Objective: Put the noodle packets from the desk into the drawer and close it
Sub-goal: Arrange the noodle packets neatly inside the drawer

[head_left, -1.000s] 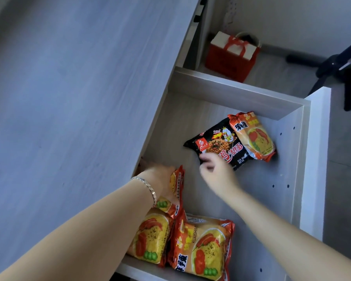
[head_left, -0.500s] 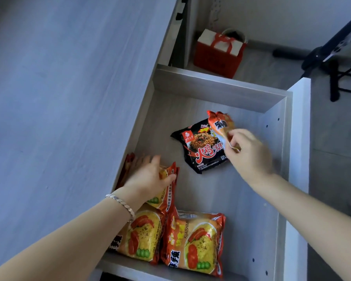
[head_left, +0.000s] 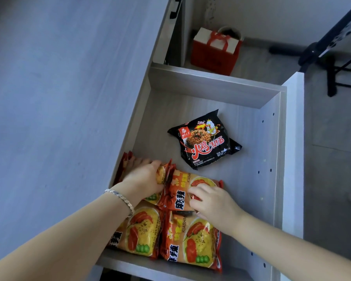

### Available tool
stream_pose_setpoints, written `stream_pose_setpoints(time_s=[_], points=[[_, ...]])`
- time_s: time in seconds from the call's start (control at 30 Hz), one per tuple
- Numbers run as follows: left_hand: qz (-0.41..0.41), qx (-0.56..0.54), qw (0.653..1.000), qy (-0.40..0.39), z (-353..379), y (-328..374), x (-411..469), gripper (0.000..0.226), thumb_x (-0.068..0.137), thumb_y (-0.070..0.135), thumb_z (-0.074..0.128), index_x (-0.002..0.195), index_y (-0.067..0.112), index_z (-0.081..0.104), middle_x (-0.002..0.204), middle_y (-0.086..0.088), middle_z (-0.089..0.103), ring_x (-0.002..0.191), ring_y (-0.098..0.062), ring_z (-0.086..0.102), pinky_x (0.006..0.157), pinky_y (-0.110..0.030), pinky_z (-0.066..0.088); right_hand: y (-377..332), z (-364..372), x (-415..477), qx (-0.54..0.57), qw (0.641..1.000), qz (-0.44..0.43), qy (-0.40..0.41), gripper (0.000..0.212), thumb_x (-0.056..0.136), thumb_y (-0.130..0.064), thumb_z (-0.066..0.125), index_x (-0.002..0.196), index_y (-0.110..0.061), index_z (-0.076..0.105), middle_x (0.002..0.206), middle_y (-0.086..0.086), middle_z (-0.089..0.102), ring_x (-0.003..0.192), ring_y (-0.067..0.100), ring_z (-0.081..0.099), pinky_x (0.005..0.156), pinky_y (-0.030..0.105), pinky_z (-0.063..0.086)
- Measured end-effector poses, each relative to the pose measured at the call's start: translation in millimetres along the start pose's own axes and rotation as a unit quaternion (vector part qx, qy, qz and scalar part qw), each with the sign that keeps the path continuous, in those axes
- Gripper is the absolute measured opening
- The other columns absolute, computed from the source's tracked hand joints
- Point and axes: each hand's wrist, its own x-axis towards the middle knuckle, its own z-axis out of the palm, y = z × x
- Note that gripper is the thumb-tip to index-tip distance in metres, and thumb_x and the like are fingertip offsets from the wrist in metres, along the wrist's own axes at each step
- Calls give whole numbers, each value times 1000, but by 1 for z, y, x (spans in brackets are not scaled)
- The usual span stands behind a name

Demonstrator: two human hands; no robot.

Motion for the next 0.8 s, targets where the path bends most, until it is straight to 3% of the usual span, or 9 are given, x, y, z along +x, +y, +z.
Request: stream_pose_setpoints(time_s=[0.1,0.2,0.3,0.37,0.53,0.67,0.73,0.77,0.8], points=[[-2,8,1000,1,1,1,2,75,81,42,65,145,25,30,147,-4,37,138,-28,28,118,-41,14,2,-10,7,123,981,123,-82,32,79,-53,61,71,-22,58,144,-5,42,133,16,36,97,36,43],[-5,1,1000,-1,2,2,2,75,81,40,66,145,25,30,146,-4,37,138,-28,28,119,-42,15,13,-8,13,155,955,215,-132,34,86,-55,47,95,-23,50,156,1,18,144,21,11,116,46,19],[-5,1,1000,-3,2,2,2,75,82,40,66,145,25,29,146,-4,37,139,-28,27,119,-43,14,22,-5,20,133,938,274,-168,73,81,-62,50,136,-20,28,154,9,17,144,28,12,115,48,18],[-7,2,1000,-3,2,2,3,75,82,41,65,145,26,29,147,-4,36,139,-29,26,120,-43,12,26,-3,27,98,944,283,-143,89,79,-64,51,146,-18,16,154,7,20,143,28,17,114,46,22],[-9,15,1000,-8,2,4,4,75,82,41,65,146,28,27,148,-3,34,139,-29,24,119,-43,11,19,9,36,51,958,268,-86,90,81,-58,53,148,-14,13,154,2,24,140,24,23,112,42,26],[5,17,1000,3,3,-1,3,74,80,44,64,144,29,29,150,2,32,141,-26,20,118,-42,8,18,10,24,126,958,231,-110,90,78,-55,60,148,-19,18,154,-1,26,141,20,23,115,38,22],[12,15,1000,8,3,-4,4,74,79,46,64,143,31,30,150,3,34,140,-25,20,118,-41,8,21,2,24,233,932,279,-13,68,81,-49,60,138,-17,42,142,2,46,132,20,41,108,35,34],[13,13,1000,6,2,-5,4,74,79,46,64,143,31,30,150,3,34,141,-26,19,118,-41,7,23,-1,28,294,890,339,82,52,84,-46,59,125,-14,54,126,4,58,120,21,53,96,32,43],[13,9,1000,2,2,-5,4,75,79,47,64,144,32,29,151,3,33,142,-27,16,118,-42,6,27,-3,35,346,820,422,171,42,85,-44,58,110,-11,60,109,5,64,108,23,60,84,31,47]])
